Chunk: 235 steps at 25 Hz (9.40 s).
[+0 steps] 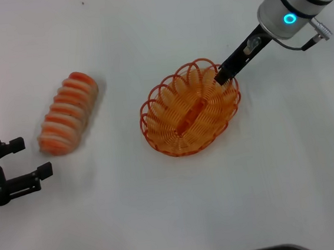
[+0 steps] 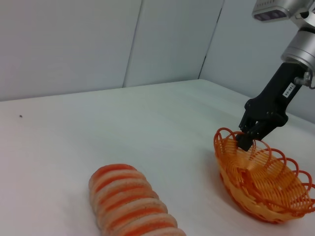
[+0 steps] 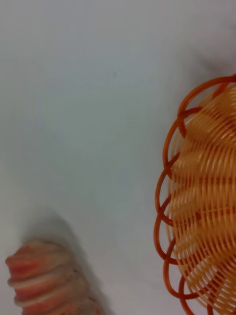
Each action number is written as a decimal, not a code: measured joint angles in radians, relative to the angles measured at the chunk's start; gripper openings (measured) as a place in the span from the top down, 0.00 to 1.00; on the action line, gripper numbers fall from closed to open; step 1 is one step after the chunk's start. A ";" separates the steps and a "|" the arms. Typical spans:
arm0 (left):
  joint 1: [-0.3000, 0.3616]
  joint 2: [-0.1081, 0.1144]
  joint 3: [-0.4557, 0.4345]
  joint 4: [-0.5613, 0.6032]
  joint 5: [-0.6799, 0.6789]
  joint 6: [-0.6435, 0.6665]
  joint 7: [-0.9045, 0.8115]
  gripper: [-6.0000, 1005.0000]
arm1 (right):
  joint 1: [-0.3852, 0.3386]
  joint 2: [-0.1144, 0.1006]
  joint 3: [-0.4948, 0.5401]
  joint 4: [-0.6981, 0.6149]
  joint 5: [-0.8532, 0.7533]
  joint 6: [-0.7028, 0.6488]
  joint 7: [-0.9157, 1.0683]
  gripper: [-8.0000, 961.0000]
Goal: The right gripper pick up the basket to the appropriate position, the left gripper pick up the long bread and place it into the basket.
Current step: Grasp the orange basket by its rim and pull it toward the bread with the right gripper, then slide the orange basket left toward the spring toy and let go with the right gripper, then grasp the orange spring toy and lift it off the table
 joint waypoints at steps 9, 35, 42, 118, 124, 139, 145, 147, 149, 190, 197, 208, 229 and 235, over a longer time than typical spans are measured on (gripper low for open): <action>-0.001 0.000 -0.009 0.008 -0.002 0.003 0.000 0.07 | -0.040 -0.027 0.212 -0.005 0.122 -0.089 -0.005 0.89; -0.013 -0.004 -0.052 0.051 -0.003 -0.004 0.001 0.07 | -0.070 -0.009 0.366 0.155 0.246 0.040 0.327 0.91; -0.014 -0.005 -0.052 0.051 -0.003 -0.006 0.001 0.07 | -0.076 -0.008 0.351 0.187 0.251 0.087 0.333 0.91; -0.041 -0.040 -0.088 -0.046 0.011 -0.056 -0.005 0.07 | -0.454 -0.001 0.361 0.193 0.675 -0.091 -1.460 0.12; -0.063 -0.033 -0.124 -0.033 -0.007 -0.044 -0.155 0.07 | -0.446 0.000 0.359 0.200 0.673 -0.079 -1.450 0.12; -0.160 -0.034 0.180 0.426 0.222 -0.127 -0.984 0.06 | -0.425 0.000 0.359 0.209 0.675 -0.039 -1.420 0.12; -0.218 -0.086 0.309 0.573 0.408 -0.114 -1.059 0.06 | -0.414 0.000 0.359 0.211 0.673 -0.039 -1.419 0.12; -0.230 -0.090 0.331 0.579 0.416 -0.110 -1.061 0.06 | -0.413 0.000 0.358 0.211 0.673 -0.039 -1.419 0.12; -0.239 -0.091 0.358 0.580 0.419 -0.109 -1.067 0.06 | -0.414 0.000 0.358 0.211 0.673 -0.041 -1.419 0.12; -0.246 -0.098 0.616 0.494 0.483 -0.224 -1.165 0.07 | -0.421 -0.003 0.349 0.210 0.673 -0.044 -1.431 0.12; -0.241 -0.098 0.655 0.494 0.526 -0.256 -1.188 0.07 | -0.421 -0.003 0.349 0.210 0.673 -0.043 -1.432 0.12; -0.240 -0.096 0.656 0.507 0.528 -0.249 -1.188 0.13 | -0.422 -0.003 0.349 0.210 0.673 -0.044 -1.431 0.12; -0.228 -0.094 0.611 0.533 0.521 -0.257 -1.180 0.39 | -0.412 -0.003 0.349 0.210 0.673 -0.040 -1.423 0.12; -0.224 -0.093 0.571 0.561 0.524 -0.268 -1.175 0.44 | -0.413 -0.003 0.349 0.210 0.673 -0.040 -1.422 0.12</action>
